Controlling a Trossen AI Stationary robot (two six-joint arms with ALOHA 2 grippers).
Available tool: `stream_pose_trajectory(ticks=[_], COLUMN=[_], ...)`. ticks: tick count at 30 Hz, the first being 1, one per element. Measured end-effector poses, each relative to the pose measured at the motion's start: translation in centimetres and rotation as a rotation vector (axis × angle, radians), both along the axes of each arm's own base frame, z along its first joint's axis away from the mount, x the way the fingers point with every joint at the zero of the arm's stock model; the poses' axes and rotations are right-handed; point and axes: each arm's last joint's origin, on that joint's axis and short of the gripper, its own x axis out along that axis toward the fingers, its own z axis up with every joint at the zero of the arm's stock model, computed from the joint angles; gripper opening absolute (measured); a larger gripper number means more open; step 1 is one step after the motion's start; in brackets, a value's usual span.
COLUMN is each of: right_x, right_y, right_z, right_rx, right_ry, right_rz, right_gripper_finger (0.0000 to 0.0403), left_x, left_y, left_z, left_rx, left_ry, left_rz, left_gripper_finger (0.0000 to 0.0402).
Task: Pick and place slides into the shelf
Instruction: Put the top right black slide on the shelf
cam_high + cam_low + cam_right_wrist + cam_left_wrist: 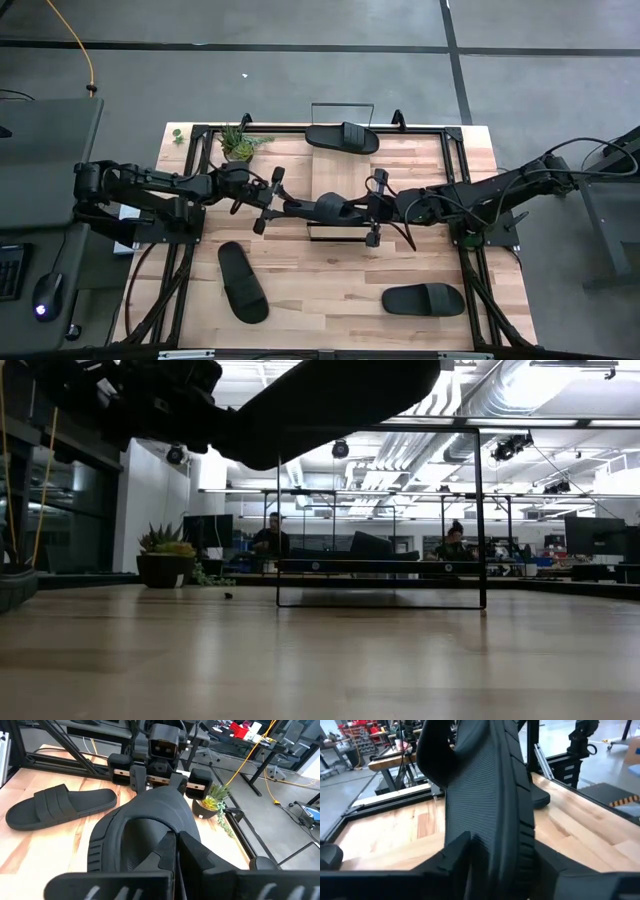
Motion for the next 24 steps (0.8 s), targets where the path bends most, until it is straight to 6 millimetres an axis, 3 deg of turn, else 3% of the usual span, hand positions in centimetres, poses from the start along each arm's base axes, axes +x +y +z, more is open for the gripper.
stream_pose_trajectory(ticks=[7,17,24], right_x=[-0.03,-0.08,-0.08], right_y=[-0.02,-0.06,0.04], right_z=[-0.12,-0.27,-0.18], right_rx=[0.003,-0.004,0.002], right_ry=[0.010,0.026,0.022], right_rz=[-0.007,-0.011,0.003], right_gripper_finger=[0.0000,0.0006,0.0056], left_x=[0.01,-0.02,-0.15], left_y=[0.06,0.21,0.66], left_z=[-0.01,-0.13,-0.70], left_rx=[0.035,0.066,0.077], left_ry=[-0.001,0.015,0.074], left_rz=[0.018,0.068,0.201], left_gripper_finger=[0.0045,0.0061,0.0043])
